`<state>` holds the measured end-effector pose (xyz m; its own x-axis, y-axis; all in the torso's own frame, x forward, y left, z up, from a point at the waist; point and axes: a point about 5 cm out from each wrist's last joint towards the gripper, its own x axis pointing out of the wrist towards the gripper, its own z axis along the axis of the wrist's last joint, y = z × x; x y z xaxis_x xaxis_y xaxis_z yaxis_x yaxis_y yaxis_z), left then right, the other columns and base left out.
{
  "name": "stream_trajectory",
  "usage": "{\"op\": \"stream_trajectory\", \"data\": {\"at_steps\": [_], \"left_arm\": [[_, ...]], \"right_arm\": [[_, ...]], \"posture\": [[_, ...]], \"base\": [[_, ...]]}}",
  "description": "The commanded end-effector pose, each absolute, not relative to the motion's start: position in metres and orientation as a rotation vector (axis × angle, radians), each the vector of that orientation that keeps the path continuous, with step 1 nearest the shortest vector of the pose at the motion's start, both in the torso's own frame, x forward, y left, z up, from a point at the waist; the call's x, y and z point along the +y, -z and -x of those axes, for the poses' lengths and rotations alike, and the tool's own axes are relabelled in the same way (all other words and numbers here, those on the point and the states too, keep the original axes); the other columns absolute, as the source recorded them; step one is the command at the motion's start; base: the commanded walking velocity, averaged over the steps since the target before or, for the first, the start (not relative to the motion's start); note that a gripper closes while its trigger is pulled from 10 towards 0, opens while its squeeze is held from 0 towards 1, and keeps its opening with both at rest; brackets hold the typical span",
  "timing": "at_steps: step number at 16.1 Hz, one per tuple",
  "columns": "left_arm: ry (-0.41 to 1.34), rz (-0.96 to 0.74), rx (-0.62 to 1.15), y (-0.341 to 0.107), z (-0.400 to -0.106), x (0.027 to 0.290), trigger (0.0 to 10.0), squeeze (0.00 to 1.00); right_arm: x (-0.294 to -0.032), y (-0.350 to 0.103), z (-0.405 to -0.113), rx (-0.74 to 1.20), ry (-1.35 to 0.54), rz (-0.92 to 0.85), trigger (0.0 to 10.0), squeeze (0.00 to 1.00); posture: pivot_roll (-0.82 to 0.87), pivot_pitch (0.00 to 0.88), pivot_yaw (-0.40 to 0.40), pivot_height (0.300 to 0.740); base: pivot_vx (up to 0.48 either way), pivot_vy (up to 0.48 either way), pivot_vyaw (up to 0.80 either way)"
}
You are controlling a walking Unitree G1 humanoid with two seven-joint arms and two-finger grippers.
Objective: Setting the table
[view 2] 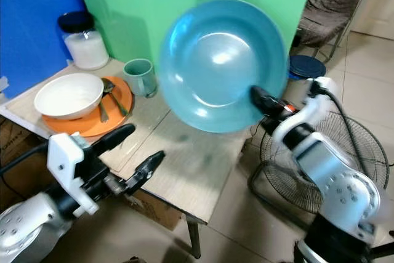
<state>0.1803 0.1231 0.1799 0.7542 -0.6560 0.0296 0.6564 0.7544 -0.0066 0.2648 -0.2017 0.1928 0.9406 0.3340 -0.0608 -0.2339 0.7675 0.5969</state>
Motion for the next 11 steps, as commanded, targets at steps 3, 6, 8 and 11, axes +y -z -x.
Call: {"op": "stream_trajectory", "data": {"at_steps": [3,6,8,11], "left_arm": [[0.542,-0.082,-0.068,-0.181,-0.197,0.135,10.0,0.00],[0.424,-0.164,-0.123,-0.190,-0.211,0.142,10.0,0.00],[0.426,-0.162,-0.118,-0.186,-0.211,0.138,10.0,0.00],[0.390,-0.134,-0.096,-0.179,-0.212,0.140,10.0,0.00]], "right_arm": [[-0.204,-0.203,-0.261,0.052,-0.191,-0.587,10.0,0.00],[-0.198,-0.207,-0.250,-0.003,-0.209,-0.601,10.0,0.00],[-0.195,-0.204,-0.240,-0.011,-0.289,-0.606,10.0,0.00],[-0.199,-0.196,-0.238,0.001,-0.327,-0.615,10.0,0.00]], "posture": [[-0.13,0.000,0.077,0.740],[-0.13,0.000,0.085,0.740],[-0.14,0.000,0.100,0.740],[-0.14,0.000,0.104,0.740]], "base": [[0.000,0.000,-0.76],[0.000,0.000,-0.79],[0.000,0.000,-0.80],[0.000,0.000,-0.80]]}}
